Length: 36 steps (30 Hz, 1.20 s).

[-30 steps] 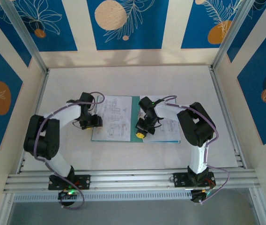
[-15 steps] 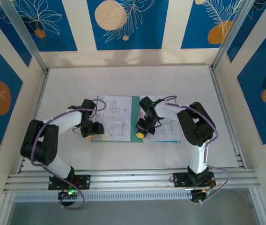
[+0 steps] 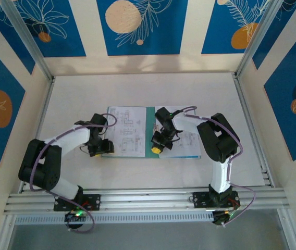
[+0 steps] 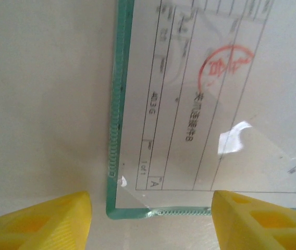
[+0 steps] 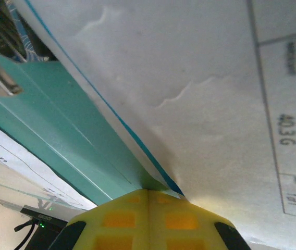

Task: Put the files into the folder

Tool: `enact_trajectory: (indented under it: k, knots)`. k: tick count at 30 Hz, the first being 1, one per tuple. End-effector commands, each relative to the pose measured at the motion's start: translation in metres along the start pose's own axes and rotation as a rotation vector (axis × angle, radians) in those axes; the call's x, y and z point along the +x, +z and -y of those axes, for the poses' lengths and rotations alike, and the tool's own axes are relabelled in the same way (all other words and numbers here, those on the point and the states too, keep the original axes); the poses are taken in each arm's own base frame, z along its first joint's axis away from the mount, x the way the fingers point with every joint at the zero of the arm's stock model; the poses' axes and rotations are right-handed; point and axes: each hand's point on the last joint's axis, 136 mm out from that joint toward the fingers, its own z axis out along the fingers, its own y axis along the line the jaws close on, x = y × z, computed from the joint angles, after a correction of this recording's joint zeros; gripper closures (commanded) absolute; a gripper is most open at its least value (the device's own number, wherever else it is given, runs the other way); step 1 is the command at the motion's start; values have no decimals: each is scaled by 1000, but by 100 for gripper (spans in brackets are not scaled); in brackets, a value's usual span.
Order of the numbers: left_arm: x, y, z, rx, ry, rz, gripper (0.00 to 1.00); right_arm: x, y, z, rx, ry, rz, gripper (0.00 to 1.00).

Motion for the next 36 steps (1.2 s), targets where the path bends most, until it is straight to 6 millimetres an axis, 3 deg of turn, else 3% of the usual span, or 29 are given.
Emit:
enact_trajectory:
  k: [1, 7, 16, 29, 36]
  knots:
    - [10, 6, 8, 42, -12, -23, 38, -5, 27, 56, 196, 74, -4, 99]
    - [2, 6, 28, 107, -1, 2, 38, -5, 28, 57, 200, 73, -5, 99]
    - [-13, -15, 57, 206, 9, 89, 40, -4, 29, 59, 198, 77, -9, 99]
    - [-12, -33, 57, 233, 2, 159, 43, -7, 31, 60, 194, 73, -24, 99]
    - [-14, -41, 56, 247, -10, 200, 51, -9, 29, 60, 190, 76, -23, 99]
